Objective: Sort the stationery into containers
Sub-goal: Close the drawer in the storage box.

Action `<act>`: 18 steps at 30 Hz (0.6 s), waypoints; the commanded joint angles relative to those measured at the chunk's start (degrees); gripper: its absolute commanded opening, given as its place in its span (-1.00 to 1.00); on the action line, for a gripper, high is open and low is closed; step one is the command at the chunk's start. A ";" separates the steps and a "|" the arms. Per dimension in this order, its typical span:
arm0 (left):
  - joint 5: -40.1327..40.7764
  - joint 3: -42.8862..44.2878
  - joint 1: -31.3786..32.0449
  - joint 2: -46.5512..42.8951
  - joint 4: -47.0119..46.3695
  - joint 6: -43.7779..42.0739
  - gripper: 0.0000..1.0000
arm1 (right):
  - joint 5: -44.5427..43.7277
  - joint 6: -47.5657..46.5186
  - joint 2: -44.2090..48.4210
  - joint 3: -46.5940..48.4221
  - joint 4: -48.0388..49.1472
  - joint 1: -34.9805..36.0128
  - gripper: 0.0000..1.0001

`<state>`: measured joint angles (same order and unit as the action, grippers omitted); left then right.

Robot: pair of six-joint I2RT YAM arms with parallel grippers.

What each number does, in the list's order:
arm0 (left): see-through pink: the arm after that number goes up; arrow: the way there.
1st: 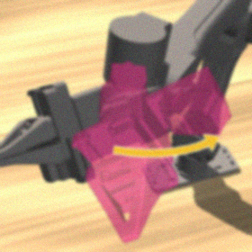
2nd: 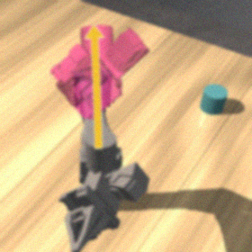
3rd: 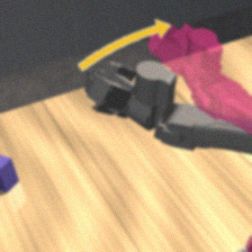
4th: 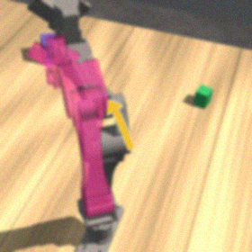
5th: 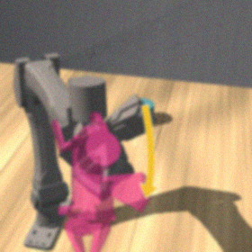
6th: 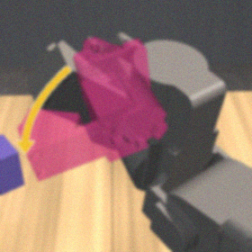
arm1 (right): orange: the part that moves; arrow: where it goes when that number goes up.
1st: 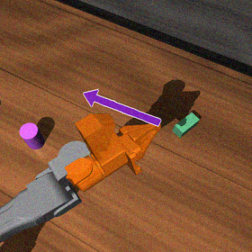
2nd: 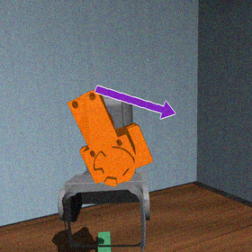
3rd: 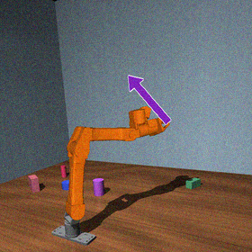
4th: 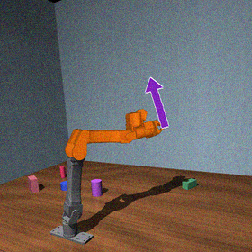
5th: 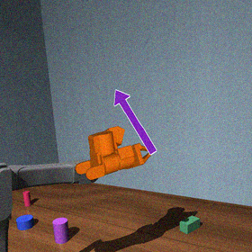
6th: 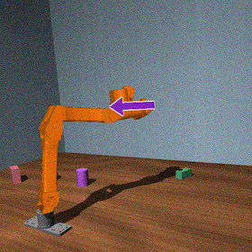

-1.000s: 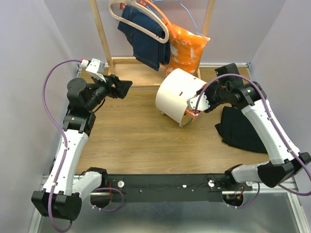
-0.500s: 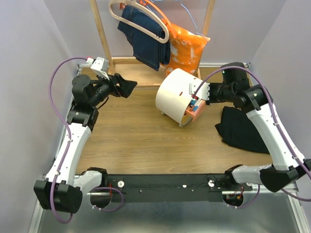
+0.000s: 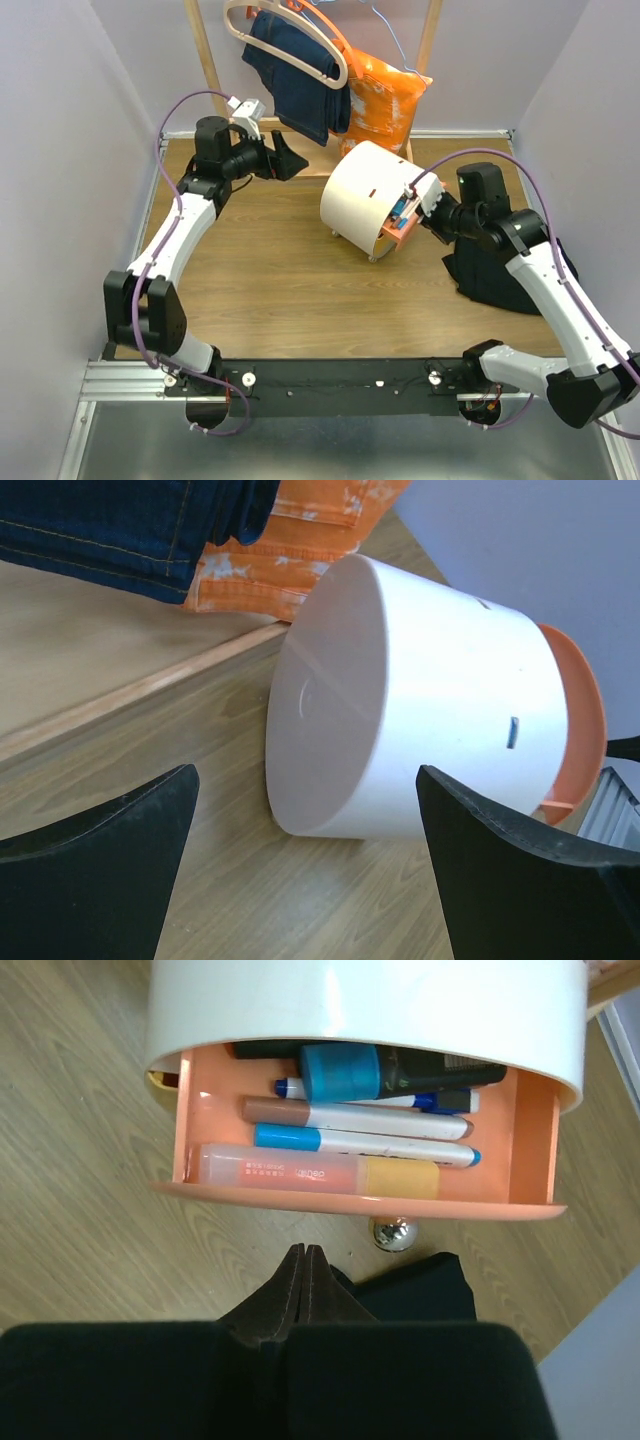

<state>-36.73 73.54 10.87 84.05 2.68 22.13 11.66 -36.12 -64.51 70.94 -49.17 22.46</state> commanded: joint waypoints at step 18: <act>-0.09 10.04 6.53 17.64 3.83 -7.89 0.96 | 4.86 6.67 -7.29 0.96 13.92 -3.03 -0.99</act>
<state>-36.69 81.23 16.05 100.90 6.39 15.46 13.43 -30.39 -69.19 69.78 -38.74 19.75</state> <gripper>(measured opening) 0.980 0.012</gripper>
